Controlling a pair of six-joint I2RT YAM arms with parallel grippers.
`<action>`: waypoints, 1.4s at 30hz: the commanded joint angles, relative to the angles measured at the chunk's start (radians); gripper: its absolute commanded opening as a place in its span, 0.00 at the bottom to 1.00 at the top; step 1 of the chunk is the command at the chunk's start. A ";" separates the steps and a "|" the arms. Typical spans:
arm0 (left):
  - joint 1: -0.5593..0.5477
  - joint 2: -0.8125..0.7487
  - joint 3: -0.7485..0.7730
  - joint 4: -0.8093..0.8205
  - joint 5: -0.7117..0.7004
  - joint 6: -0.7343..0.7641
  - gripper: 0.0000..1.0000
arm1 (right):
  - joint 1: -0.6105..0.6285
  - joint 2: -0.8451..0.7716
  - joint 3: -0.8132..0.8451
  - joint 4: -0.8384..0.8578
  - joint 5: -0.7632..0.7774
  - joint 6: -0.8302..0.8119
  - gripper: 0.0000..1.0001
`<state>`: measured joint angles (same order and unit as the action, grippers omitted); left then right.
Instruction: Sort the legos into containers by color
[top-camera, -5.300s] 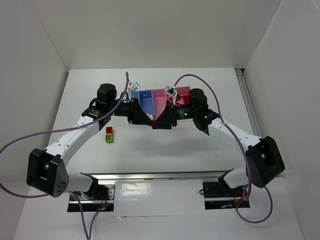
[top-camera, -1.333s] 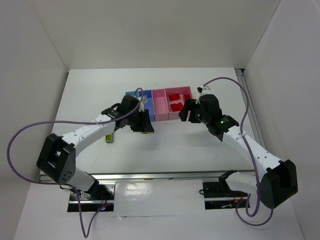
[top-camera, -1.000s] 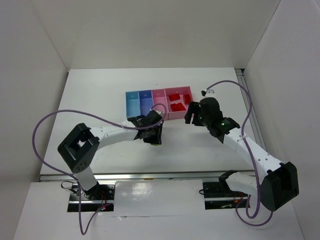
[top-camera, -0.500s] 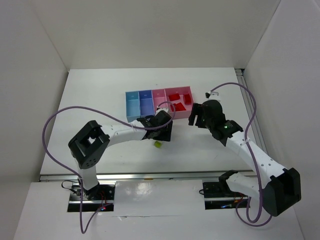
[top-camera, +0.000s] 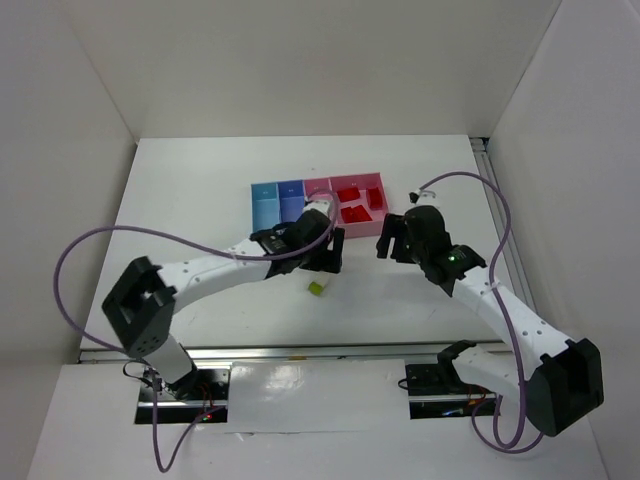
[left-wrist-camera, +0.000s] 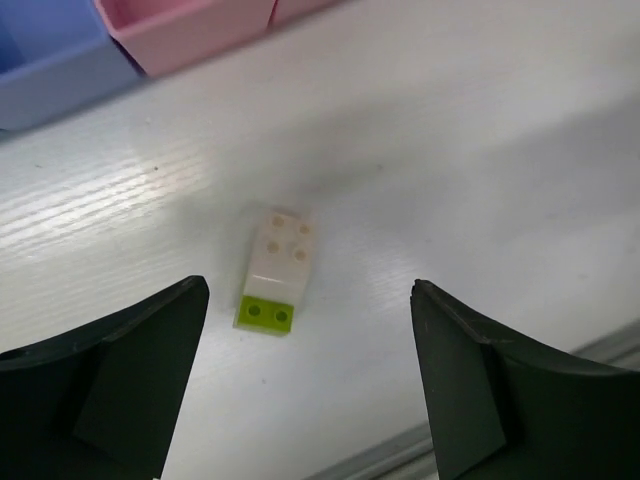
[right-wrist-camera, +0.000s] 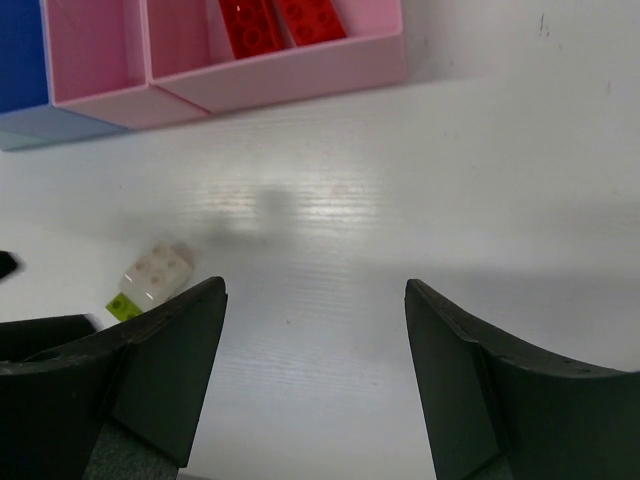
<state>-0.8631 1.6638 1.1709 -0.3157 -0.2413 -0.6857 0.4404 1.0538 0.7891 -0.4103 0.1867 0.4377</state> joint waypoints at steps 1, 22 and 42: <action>-0.002 -0.172 0.013 -0.061 -0.039 0.038 0.94 | -0.005 -0.029 -0.033 0.010 -0.046 0.009 0.79; 0.206 -0.607 -0.343 -0.158 -0.044 -0.114 0.81 | 0.466 0.461 0.076 0.291 0.163 0.590 0.79; 0.216 -0.587 -0.356 -0.131 -0.006 -0.086 0.81 | 0.517 0.745 0.309 0.136 0.327 0.527 0.58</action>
<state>-0.6548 1.0782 0.8154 -0.4797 -0.2626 -0.7868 0.9340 1.7767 1.0485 -0.2462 0.4446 0.9863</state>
